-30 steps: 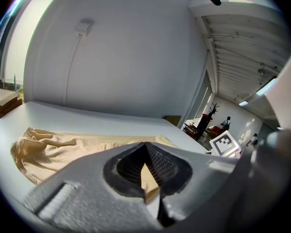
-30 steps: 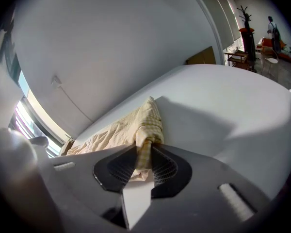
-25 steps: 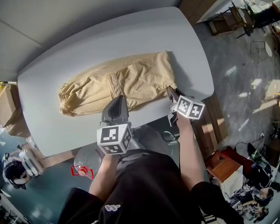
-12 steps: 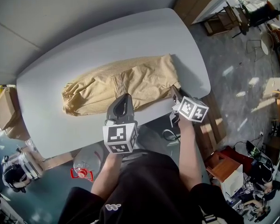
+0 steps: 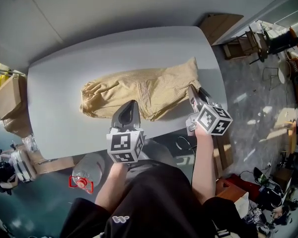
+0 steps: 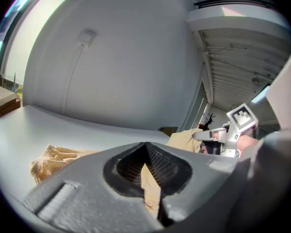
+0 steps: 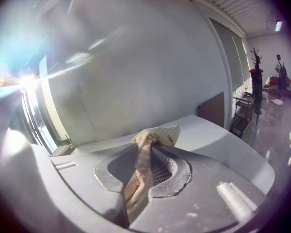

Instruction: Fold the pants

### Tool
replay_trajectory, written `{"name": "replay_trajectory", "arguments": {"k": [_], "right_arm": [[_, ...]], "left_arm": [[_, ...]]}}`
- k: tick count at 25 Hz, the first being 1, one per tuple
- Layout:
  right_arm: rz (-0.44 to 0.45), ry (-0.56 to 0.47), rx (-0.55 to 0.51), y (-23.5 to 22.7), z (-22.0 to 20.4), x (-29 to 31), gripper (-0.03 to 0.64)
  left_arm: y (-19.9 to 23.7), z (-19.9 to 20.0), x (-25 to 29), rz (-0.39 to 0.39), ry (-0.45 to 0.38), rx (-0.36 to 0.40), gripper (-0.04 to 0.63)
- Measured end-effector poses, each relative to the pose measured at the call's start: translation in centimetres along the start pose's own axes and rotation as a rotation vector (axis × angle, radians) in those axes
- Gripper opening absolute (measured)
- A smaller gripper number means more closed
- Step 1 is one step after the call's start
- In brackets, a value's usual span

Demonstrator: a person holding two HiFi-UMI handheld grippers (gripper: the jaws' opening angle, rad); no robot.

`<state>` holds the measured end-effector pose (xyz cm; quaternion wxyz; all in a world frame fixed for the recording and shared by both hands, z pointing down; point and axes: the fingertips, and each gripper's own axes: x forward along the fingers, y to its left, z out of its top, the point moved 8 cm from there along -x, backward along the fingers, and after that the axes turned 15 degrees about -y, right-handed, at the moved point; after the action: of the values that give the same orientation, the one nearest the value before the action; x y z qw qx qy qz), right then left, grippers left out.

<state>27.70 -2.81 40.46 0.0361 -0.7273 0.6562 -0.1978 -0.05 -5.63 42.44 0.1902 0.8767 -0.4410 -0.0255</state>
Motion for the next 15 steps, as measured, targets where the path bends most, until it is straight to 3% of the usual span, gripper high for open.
{"name": "replay_trajectory", "arguments": {"k": [8, 15], "right_arm": [[0.167, -0.041, -0.186, 9.7, 2.8, 1.3, 0.063], [0.397, -0.012, -0.329, 20.6, 0.6, 5.1, 0.063]], "left_arm": [[4.8, 2.7, -5.2, 0.119, -0.089, -0.025, 0.000], [9.9, 4.3, -11.3, 0.269, -0.170, -0.033, 0.000]]}}
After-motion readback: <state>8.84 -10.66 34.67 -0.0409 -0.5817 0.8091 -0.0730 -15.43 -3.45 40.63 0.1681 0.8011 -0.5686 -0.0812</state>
